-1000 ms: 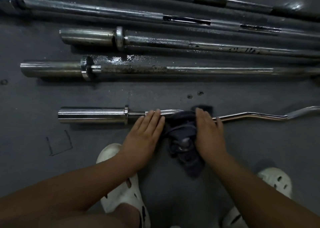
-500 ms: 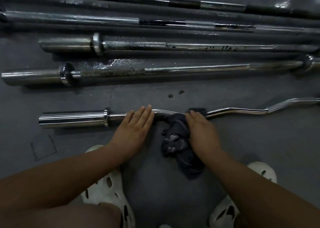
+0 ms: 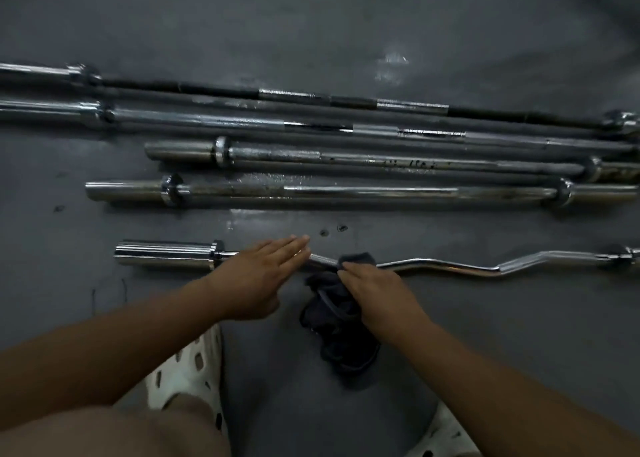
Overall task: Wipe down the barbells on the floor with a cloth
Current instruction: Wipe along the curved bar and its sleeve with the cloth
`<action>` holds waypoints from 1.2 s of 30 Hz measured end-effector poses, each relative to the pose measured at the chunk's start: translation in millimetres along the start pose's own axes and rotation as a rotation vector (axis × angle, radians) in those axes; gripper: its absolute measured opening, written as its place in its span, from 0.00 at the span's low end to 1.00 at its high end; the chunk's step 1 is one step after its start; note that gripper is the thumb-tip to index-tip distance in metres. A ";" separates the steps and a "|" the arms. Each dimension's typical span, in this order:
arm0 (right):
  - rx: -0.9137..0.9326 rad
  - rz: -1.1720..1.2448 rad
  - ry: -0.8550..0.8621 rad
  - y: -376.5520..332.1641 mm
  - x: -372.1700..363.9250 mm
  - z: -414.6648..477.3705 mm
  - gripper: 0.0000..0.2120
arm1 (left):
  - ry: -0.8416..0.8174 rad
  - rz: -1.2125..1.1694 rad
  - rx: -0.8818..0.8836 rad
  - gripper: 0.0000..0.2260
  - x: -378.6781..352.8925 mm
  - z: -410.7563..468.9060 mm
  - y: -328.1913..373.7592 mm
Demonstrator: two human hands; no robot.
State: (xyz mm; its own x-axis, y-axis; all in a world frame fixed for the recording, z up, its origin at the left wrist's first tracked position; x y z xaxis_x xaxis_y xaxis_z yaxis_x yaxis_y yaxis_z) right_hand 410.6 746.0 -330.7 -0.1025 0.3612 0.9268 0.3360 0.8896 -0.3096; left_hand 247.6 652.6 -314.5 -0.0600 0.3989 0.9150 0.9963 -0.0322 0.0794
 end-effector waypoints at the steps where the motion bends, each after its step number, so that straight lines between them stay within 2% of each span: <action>1: 0.012 0.000 0.036 -3.1 8.1 -5.3 0.29 | -0.008 -0.004 -0.001 0.41 11.2 -4.9 4.2; 4: 0.044 -0.027 0.117 -14.0 36.7 -26.8 0.26 | -0.018 0.017 0.012 0.40 45.4 -21.2 26.0; 9: 0.092 -0.074 0.190 -35.5 83.3 -81.9 0.31 | 0.024 0.099 0.018 0.40 82.5 -45.4 88.3; 11: 0.105 -0.086 0.222 -44.6 97.9 -102.8 0.33 | 0.012 0.097 0.008 0.40 82.9 -52.2 116.2; 15: 0.070 -0.097 0.300 -40.4 111.3 -131.8 0.30 | 0.043 -0.015 0.074 0.40 64.8 -53.8 122.6; 22: -0.047 -0.066 0.191 -0.6 66.5 -124.7 0.30 | 0.002 -0.152 0.126 0.40 27.0 -20.6 112.5; 27: -0.070 0.019 0.180 36.3 40.5 -76.1 0.28 | 0.001 -0.174 0.140 0.38 4.7 34.4 94.7; 29: -0.133 0.073 0.173 61.1 24.4 -53.5 0.29 | -0.015 -0.152 0.191 0.39 -9.5 62.0 88.2; 31: -0.269 0.126 0.058 82.2 -2.7 -32.9 0.33 | -0.040 -0.154 0.249 0.39 -25.6 87.4 85.1; 33: -0.338 0.128 -0.026 80.6 -33.7 -15.5 0.37 | -0.032 -0.212 0.232 0.38 -40.0 106.4 90.1; 36: -0.217 0.085 -0.041 59.1 -64.8 -8.3 0.37 | -0.013 -0.260 0.185 0.37 -59.5 111.3 100.6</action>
State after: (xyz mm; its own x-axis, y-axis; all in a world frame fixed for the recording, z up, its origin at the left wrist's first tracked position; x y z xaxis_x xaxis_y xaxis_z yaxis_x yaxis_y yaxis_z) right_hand 444.9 772.8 -407.3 -0.1019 0.4478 0.8883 0.5383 0.7758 -0.3293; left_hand 358.3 727.6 -404.9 -0.3143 0.3833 0.8685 0.9420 0.2392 0.2354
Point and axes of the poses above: each hand's wrist, its own z-axis towards the middle knuckle, its own x-axis out of the back of the hand, y = z × x, the point moved 6 cm from there along z, towards the middle knuckle, and after that the axes turned 4 degrees about x, right-handed, at the moved point
